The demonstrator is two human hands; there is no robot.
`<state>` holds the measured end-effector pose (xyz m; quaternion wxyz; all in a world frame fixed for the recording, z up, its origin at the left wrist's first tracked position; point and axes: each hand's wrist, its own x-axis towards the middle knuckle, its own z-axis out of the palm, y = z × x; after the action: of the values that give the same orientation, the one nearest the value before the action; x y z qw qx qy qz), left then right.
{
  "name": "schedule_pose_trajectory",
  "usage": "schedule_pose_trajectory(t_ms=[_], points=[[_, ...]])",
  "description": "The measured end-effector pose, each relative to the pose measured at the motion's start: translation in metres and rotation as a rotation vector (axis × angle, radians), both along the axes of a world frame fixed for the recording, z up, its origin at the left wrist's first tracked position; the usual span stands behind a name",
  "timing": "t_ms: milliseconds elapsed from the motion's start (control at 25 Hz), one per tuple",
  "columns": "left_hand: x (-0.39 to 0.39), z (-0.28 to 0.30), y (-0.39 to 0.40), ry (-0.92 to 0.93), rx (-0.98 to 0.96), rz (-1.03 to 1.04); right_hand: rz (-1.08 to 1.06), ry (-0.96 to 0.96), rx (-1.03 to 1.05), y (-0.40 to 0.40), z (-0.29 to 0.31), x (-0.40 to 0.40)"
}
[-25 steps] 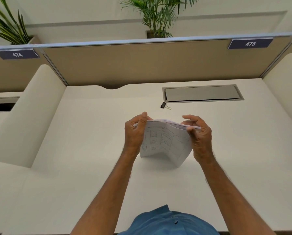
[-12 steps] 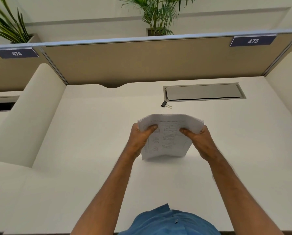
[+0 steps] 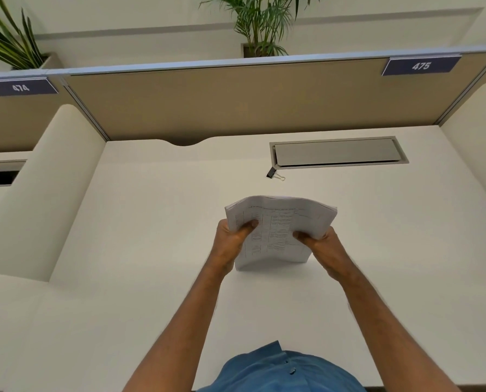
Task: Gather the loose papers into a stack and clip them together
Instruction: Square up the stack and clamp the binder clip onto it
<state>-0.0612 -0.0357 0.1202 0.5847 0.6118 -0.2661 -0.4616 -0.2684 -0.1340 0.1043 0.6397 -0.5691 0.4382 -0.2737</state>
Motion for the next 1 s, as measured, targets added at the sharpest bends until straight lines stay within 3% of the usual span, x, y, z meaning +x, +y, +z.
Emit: schedule_pose_trajectory(t_ms=[320, 480, 560, 680, 840, 1000], points=[[0.019, 0.013, -0.015, 0.341, -0.129, 0.294, 0.064, 0.111, 0.056, -0.007, -0.009, -0.024], [0.021, 0.006, -0.018, 0.471, -0.136, 0.363, -0.093, -0.113, 0.206, -0.01, -0.005, -0.027], [0.019, 0.002, -0.021, 0.555, -0.184, 0.364, -0.088, -0.232, 0.275, -0.007, -0.002, -0.021], [0.015, 0.001, -0.021, 0.651, -0.257, 0.293, -0.047, -0.261, 0.251, -0.004, 0.007, -0.01], [0.029, 0.005, -0.014, 0.609, -0.273, 0.245, -0.15, -0.146, 0.07, -0.014, 0.024, -0.008], [0.055, 0.008, -0.001, 0.377, -0.182, 0.124, -0.278, -0.094, -0.08, -0.026, 0.044, -0.013]])
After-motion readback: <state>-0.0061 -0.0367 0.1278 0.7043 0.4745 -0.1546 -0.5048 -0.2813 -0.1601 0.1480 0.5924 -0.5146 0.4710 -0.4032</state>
